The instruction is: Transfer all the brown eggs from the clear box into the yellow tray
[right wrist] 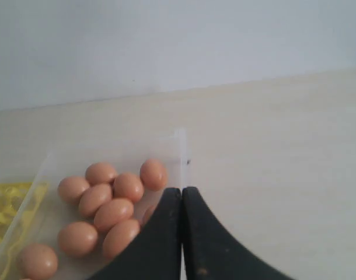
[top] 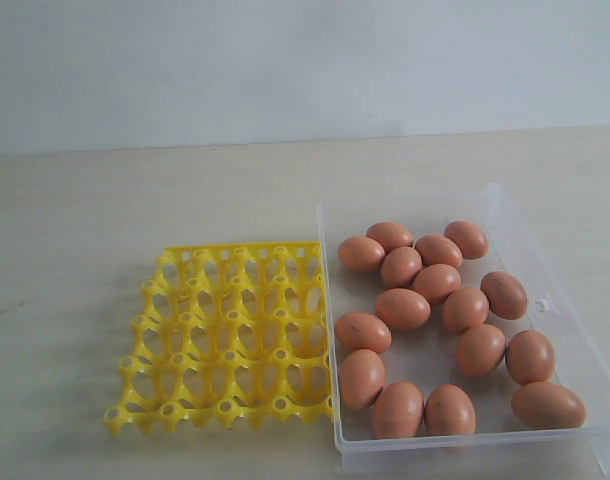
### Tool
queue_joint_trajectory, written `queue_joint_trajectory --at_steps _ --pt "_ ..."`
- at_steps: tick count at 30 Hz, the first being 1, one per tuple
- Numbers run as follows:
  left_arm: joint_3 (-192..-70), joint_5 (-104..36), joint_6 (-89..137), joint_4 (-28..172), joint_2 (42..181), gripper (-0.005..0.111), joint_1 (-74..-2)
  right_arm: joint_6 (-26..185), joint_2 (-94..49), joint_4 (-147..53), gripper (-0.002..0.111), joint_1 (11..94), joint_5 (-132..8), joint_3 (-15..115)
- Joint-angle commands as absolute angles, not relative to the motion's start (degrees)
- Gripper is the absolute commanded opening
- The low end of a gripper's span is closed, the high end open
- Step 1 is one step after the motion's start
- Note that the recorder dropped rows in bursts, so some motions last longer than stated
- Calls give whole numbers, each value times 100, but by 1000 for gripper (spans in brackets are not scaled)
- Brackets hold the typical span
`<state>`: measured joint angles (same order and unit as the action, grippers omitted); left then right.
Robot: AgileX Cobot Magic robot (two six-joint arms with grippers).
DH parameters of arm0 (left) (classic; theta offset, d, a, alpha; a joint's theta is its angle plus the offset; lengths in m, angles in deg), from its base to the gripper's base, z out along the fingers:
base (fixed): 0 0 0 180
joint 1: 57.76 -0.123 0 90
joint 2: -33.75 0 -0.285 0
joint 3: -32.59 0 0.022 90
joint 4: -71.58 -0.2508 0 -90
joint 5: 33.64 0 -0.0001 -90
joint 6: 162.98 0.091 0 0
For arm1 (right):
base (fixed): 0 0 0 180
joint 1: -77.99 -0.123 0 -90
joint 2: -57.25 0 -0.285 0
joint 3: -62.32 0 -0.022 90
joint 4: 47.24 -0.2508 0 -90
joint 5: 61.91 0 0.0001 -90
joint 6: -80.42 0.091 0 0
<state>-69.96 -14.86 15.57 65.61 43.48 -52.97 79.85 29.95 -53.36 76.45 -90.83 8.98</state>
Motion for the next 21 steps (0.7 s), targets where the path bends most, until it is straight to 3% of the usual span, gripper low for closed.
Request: queue_joint_trajectory --at_steps 1,11,21 --pt "-7019 -1555 1532 6599 4362 0 -5257 7467 2011 -5025 0 7670 -9427 2203" --pt "-7019 -1555 1532 6599 4362 0 -5257 6385 462 -5991 0 7638 -10548 3880" --pt "-7019 -1555 1532 6599 4362 0 -5257 6525 -1171 -5873 0 6996 -11685 4819"
